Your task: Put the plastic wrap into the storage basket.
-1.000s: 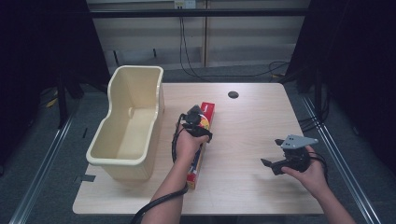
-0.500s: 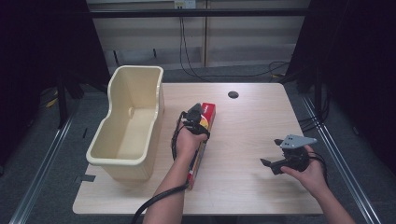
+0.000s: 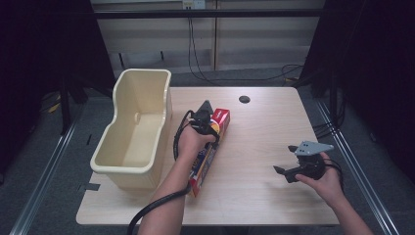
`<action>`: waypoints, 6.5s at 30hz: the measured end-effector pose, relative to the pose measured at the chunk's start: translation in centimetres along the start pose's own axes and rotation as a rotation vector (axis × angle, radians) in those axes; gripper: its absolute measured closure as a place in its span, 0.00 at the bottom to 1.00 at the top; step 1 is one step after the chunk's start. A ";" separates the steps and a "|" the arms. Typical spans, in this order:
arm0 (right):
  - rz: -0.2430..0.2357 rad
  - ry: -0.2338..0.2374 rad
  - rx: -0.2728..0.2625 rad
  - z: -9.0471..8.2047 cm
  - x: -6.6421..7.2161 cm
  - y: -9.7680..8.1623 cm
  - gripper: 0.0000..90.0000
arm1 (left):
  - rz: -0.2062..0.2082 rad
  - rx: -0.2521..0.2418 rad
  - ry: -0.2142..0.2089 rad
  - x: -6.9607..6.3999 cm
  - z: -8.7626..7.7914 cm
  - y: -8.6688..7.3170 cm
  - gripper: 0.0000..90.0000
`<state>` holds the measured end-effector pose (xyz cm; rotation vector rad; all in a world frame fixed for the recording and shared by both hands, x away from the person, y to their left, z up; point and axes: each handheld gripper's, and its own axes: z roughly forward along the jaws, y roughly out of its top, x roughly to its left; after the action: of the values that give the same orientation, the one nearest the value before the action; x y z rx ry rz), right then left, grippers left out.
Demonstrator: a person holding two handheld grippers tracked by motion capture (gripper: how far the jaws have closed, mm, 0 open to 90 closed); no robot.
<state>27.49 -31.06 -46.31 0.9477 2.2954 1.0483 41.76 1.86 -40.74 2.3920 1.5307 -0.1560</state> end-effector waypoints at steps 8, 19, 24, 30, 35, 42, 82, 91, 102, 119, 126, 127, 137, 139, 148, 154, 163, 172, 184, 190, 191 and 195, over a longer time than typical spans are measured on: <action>-0.002 -0.008 -0.006 -0.1 0.0 0.0 0.08 | 0.038 0.013 -0.006 -0.3 -3.2 0.2 0.46; -0.001 -0.007 -0.010 -0.1 0.0 0.1 0.08 | 0.040 0.032 0.023 0.1 -6.4 0.6 0.46; 0.006 0.000 -0.006 -0.1 -0.1 0.1 0.07 | 0.029 0.028 0.034 0.2 -8.0 0.7 0.46; 0.011 -0.005 -0.008 -0.1 0.0 0.1 0.06 | 0.022 0.018 0.038 0.3 -10.0 0.7 0.46; 0.012 -0.008 -0.014 -0.2 0.0 0.1 0.06 | 0.034 0.021 0.051 0.7 -11.2 0.5 0.46; 0.014 -0.007 -0.011 -0.2 0.0 0.1 0.05 | 0.008 0.020 0.042 0.9 -12.6 0.3 0.46; 0.034 0.001 -0.019 -0.1 0.0 0.1 0.04 | -0.070 -0.044 0.075 3.8 -20.5 -0.6 0.46; 0.027 0.021 -0.020 -0.1 0.1 0.1 0.02 | -0.096 -0.053 0.088 4.7 -22.0 -1.0 0.46; 0.034 0.032 -0.007 0.0 0.1 0.1 0.02 | -0.127 -0.065 0.111 5.7 -23.6 -1.8 0.46; 0.030 0.034 -0.009 0.0 0.1 0.1 0.02 | -0.162 -0.084 0.130 7.3 -25.4 -3.1 0.46; 0.027 0.038 -0.009 0.0 0.1 0.1 0.02 | -0.184 -0.088 0.141 8.1 -25.6 -3.6 0.46; 0.028 0.037 -0.009 0.1 0.1 0.1 0.02 | -0.191 -0.090 0.141 8.2 -25.6 -3.8 0.46; 0.031 0.037 -0.010 0.0 0.2 0.1 0.02 | -0.206 -0.096 0.146 9.2 -25.6 -4.4 0.45; 0.032 0.038 -0.008 0.0 0.1 0.1 0.02 | -0.210 -0.098 0.148 9.3 -25.4 -4.6 0.45; 0.031 0.030 -0.017 -0.1 0.1 0.2 0.02 | -0.227 -0.085 0.140 10.4 -24.0 -5.2 0.45; 0.033 0.030 -0.017 -0.1 0.1 0.2 0.02 | -0.235 -0.083 0.139 11.0 -23.3 -5.5 0.45; 0.033 0.027 -0.018 -0.1 0.2 0.2 0.02 | -0.248 -0.068 0.146 11.8 -22.2 -5.9 0.45; 0.034 0.035 -0.015 -0.1 0.2 0.2 0.02 | -0.257 -0.056 0.140 12.3 -21.2 -6.3 0.45; 0.030 0.036 -0.012 0.0 0.2 0.2 0.02 | -0.268 -0.042 0.134 13.1 -19.5 -6.8 0.45; 0.030 0.035 -0.013 0.0 0.2 0.2 0.02 | -0.281 -0.031 0.120 13.5 -18.8 -7.1 0.45; 0.029 0.037 -0.014 0.0 0.2 0.2 0.02 | -0.281 -0.023 0.121 13.5 -18.7 -7.1 0.45; 0.026 0.034 -0.012 0.0 0.2 0.2 0.02 | -0.276 -0.020 0.123 13.6 -18.2 -7.0 0.45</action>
<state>27.40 -30.82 -46.14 0.9643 2.3074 1.0959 40.01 21.99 -28.16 2.2011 1.9053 -0.0517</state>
